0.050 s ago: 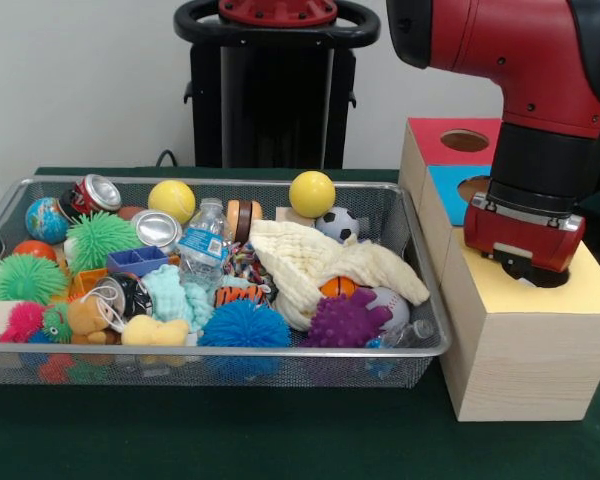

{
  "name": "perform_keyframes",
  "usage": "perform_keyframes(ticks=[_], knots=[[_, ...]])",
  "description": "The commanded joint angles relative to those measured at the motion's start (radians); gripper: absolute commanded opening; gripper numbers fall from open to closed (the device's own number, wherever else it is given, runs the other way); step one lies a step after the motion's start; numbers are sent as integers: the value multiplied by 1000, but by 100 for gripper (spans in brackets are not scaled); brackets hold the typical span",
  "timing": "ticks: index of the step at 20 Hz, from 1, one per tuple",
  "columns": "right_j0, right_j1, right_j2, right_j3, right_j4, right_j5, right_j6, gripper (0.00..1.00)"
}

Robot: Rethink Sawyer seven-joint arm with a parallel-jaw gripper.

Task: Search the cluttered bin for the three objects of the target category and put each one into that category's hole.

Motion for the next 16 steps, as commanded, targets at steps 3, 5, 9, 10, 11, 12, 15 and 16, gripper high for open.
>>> perform_keyframes(ticks=[3, 5, 9, 10, 11, 12, 15, 16], knots=[[-70, 72, 168, 123, 10, -74, 201, 0], [-67, 73, 163, 122, 10, -76, 204, 0], [-60, 75, 155, 115, 11, -65, 204, 100], [-61, 75, 156, 115, 10, -65, 202, 100], [-62, 75, 157, 115, 9, -65, 199, 100], [-62, 75, 157, 115, 9, -65, 200, 100], [-62, 75, 157, 113, 11, -62, 197, 100], [-60, 76, 156, 112, 12, -59, 197, 100]])
